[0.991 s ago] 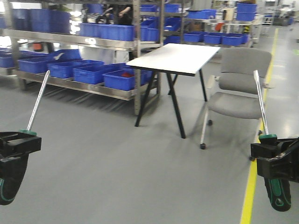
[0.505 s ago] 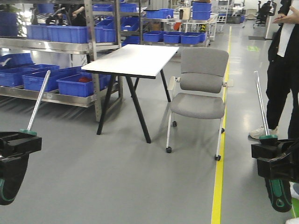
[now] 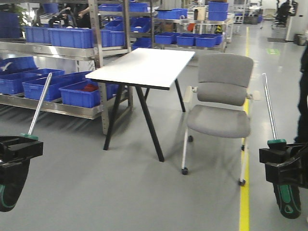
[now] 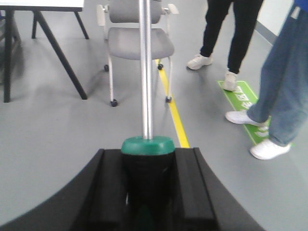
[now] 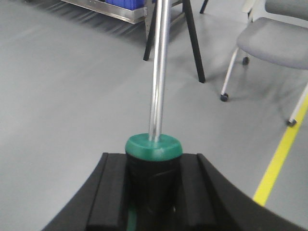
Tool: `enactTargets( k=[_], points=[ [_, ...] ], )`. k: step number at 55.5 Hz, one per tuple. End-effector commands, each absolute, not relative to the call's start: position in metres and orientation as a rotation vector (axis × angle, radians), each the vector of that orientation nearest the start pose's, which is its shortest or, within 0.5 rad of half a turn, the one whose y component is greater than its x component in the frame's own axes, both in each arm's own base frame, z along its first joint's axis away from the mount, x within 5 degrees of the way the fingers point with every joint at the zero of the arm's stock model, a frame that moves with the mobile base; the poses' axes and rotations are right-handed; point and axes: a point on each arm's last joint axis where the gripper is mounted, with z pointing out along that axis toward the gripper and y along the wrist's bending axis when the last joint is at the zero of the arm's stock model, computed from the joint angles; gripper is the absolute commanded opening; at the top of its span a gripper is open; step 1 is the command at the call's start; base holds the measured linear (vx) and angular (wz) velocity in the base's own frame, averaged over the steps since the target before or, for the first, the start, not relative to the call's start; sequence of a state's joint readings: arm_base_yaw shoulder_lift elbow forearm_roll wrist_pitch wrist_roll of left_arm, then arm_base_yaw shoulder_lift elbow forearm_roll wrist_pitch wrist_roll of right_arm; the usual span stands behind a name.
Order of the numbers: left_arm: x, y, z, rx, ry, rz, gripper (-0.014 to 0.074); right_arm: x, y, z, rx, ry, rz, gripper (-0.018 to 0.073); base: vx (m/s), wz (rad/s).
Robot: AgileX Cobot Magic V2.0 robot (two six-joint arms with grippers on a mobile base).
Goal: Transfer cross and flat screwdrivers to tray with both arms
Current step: 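Hold both screwdrivers upright while the base turns away from the table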
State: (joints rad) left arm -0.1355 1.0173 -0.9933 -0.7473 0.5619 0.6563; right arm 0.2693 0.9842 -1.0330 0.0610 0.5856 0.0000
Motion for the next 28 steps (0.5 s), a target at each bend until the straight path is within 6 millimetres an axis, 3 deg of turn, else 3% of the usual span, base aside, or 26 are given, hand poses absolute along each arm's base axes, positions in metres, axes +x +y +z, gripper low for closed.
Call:
enactTargets(
  k=[1,28],
  points=[
    [0.2022,-0.0598,0.4096,0.311,1.806,-0.463,0.0003,0.1933,0.0554,0.4174,-0.228,1.875,0.240,-0.0008,0.47,0.26],
    [0.2022,-0.0598,0.4096,0.311,1.806,-0.463,0.0003,0.1933,0.0554,0.4174,-0.228,1.875,0.240,-0.0008,0.51,0.36]
  ],
)
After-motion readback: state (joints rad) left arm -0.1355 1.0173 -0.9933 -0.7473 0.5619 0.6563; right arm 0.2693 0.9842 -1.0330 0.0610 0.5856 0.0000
